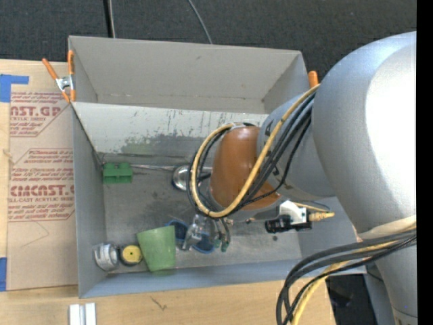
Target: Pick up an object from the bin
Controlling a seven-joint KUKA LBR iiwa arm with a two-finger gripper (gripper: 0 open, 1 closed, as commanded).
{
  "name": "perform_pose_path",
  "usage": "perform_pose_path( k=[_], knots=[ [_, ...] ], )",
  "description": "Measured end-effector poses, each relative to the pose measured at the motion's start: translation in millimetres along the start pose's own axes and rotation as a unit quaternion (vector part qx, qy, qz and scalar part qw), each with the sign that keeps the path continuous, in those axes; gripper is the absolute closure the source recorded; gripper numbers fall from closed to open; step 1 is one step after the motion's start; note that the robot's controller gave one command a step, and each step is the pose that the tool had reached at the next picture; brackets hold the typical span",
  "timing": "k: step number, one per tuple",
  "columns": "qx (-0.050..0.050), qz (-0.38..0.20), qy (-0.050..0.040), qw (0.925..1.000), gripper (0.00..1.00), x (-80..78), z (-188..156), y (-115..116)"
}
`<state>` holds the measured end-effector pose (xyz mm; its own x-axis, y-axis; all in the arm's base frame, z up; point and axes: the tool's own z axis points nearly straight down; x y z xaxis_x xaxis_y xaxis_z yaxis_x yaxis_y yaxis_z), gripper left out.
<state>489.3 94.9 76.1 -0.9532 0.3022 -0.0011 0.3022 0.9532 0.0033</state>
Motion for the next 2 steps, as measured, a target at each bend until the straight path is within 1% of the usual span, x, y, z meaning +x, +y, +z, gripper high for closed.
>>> perform_pose_path(
  k=[1, 2],
  knots=[
    [0.001, 0.0, -0.0001, 1.0, 1.0, -0.2, -22.5, 0.7],
    [0.001, -0.001, 0.0008, 1.0, 1.0, 0.1, -28.2, 1.1]
  ],
)
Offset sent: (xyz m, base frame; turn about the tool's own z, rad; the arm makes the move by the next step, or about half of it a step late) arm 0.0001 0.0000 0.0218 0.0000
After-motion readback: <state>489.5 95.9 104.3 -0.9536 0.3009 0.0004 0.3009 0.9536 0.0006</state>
